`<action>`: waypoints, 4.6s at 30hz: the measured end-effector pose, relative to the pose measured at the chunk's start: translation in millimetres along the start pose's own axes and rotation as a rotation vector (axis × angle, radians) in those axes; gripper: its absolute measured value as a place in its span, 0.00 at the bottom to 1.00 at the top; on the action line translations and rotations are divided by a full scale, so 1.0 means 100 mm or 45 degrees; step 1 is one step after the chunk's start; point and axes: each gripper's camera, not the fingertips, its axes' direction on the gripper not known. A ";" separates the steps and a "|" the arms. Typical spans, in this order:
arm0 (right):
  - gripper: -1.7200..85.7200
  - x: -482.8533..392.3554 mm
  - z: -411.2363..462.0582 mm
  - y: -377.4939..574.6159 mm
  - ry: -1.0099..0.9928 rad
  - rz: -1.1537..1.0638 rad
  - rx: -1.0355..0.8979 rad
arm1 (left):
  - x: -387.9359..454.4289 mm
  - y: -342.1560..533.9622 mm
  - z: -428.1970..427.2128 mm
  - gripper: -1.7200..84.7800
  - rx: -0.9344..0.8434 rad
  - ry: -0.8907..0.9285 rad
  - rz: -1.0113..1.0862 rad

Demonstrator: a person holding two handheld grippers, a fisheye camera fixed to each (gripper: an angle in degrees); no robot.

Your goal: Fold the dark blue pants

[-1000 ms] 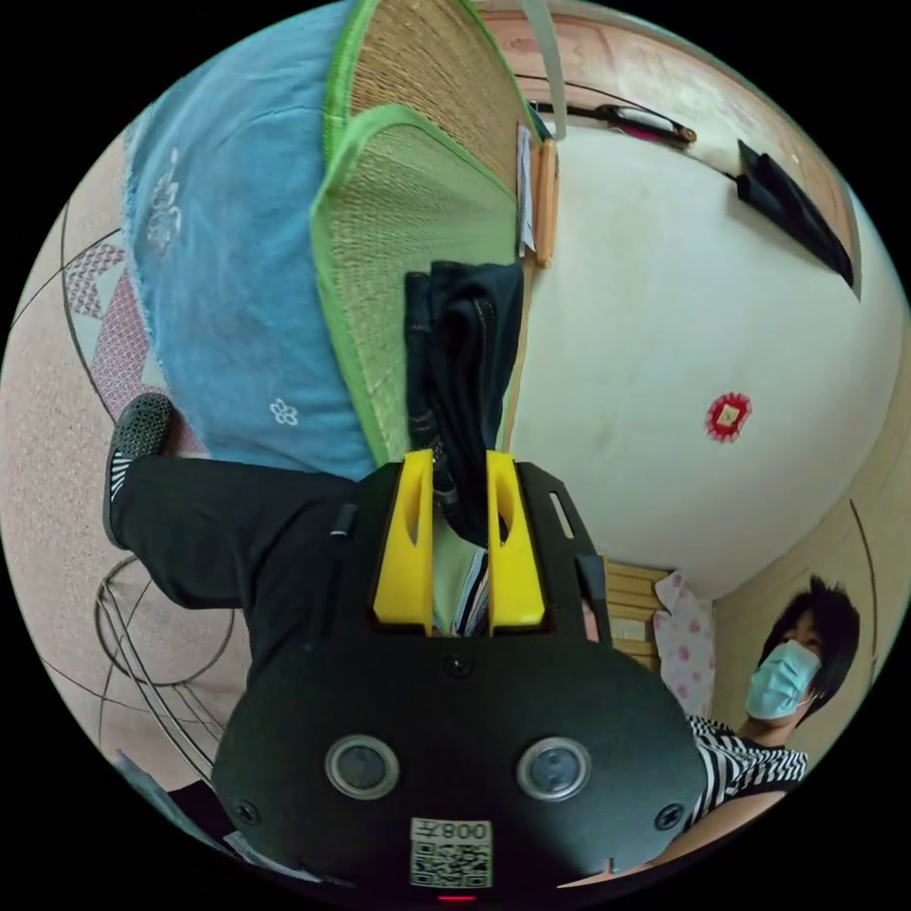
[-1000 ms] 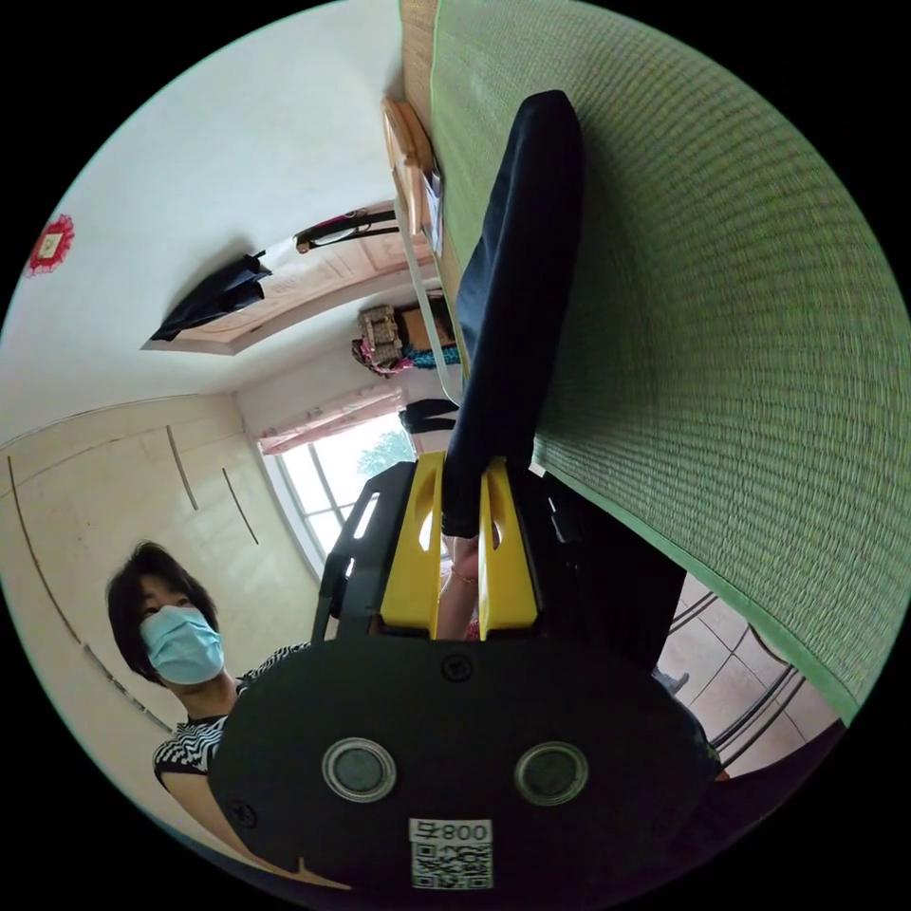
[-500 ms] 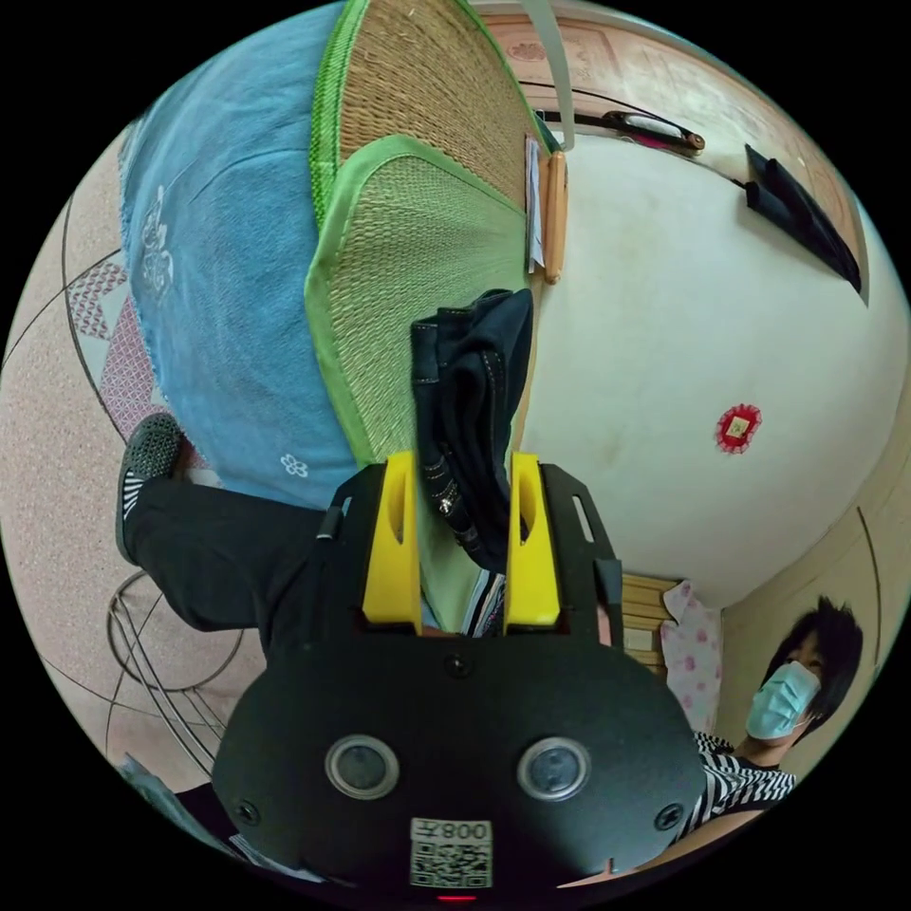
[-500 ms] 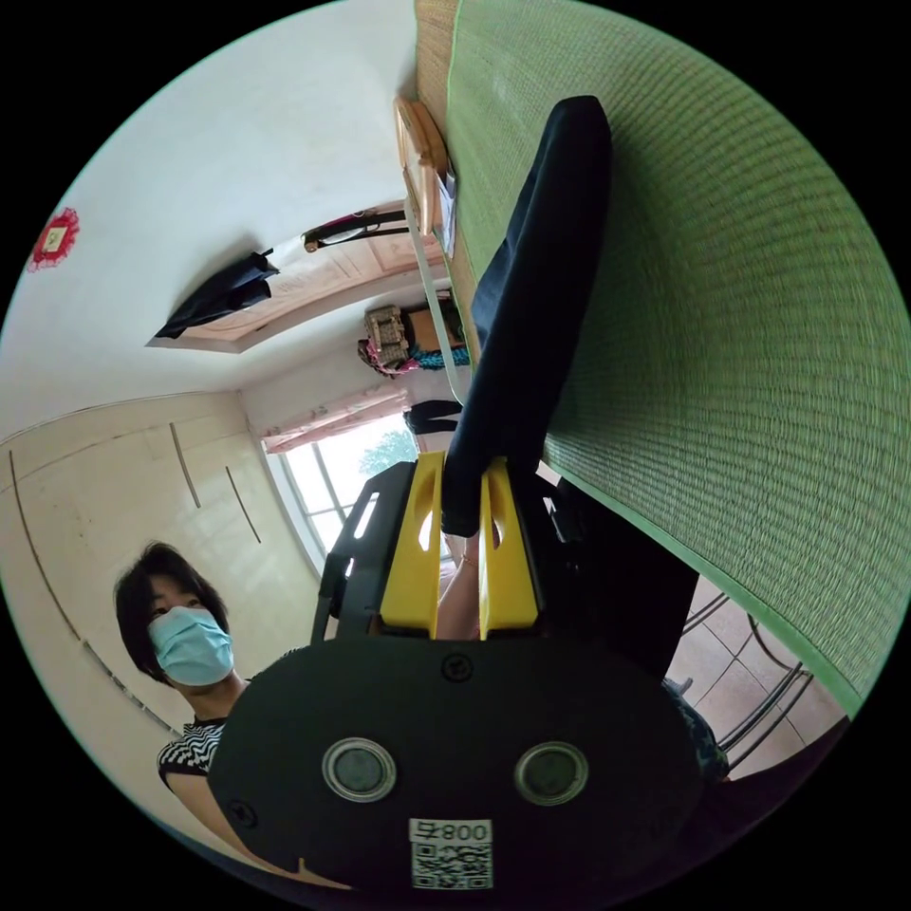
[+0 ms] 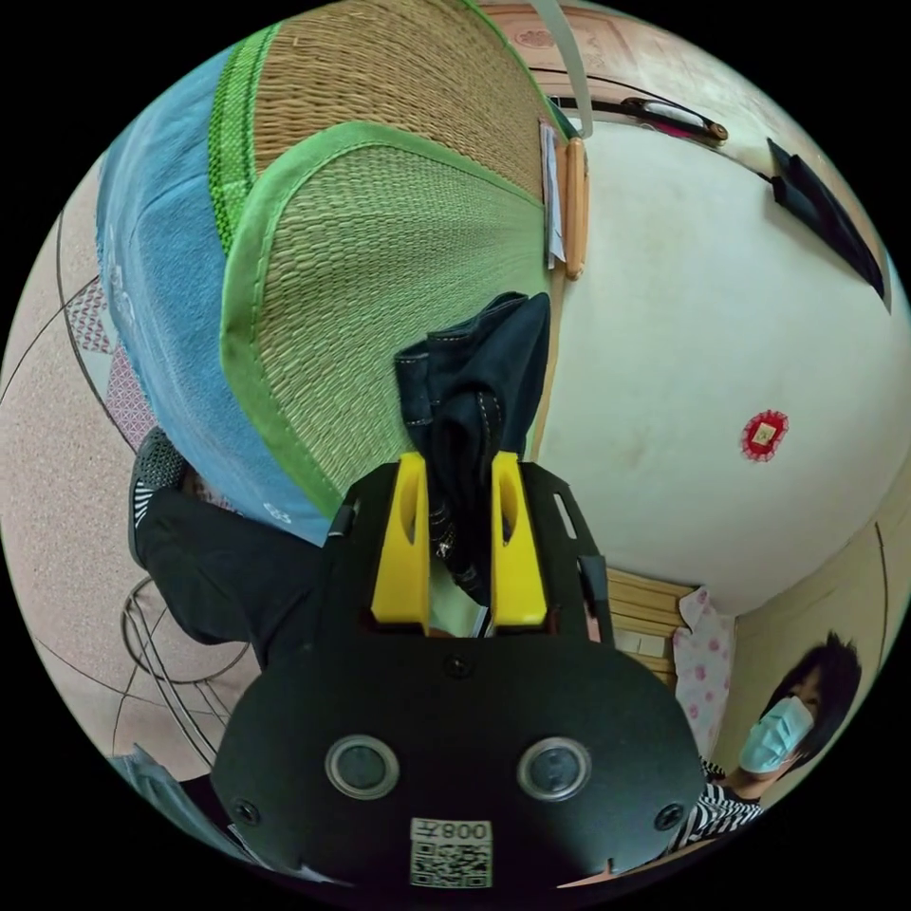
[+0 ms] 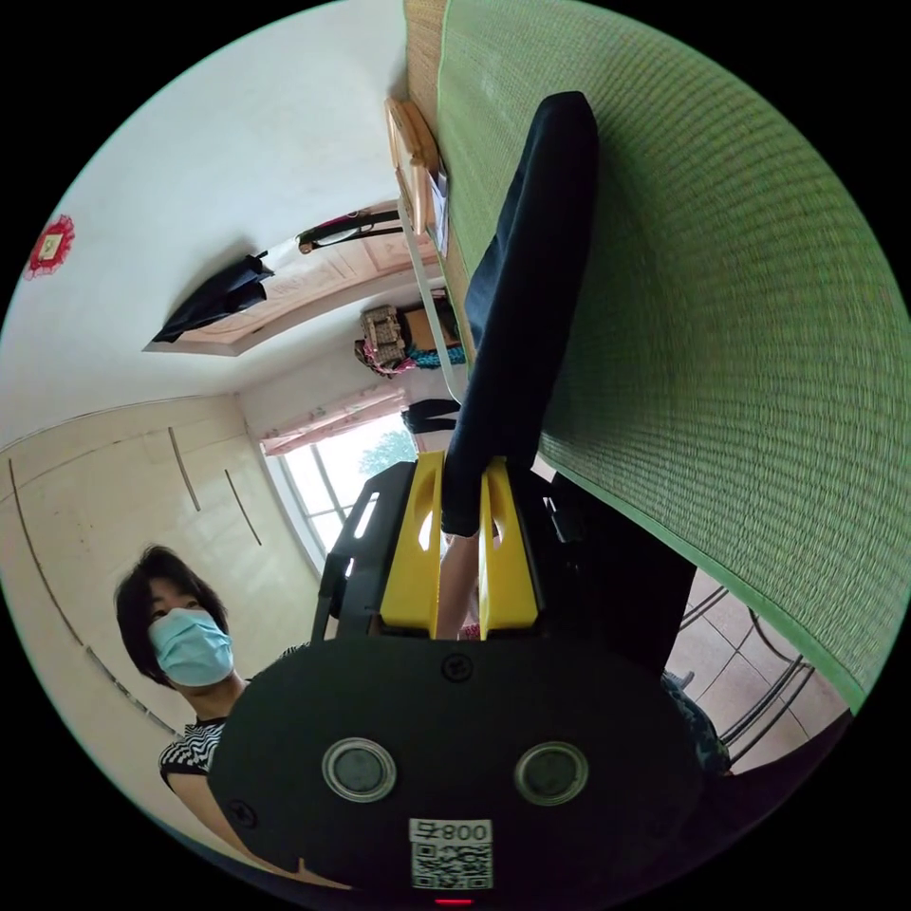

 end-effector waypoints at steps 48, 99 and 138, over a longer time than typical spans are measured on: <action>0.09 -3.82 -0.67 1.01 -0.232 -0.298 0.374 | 2.18 1.57 5.79 0.10 -0.296 -0.103 0.455; 0.06 -8.37 -4.05 5.01 0.100 -0.920 1.597 | 4.85 5.98 17.68 0.10 -1.548 0.265 1.575; 0.02 -8.80 -1.96 1.72 1.441 -0.105 1.595 | 3.45 7.05 18.01 0.02 -0.996 -0.514 2.315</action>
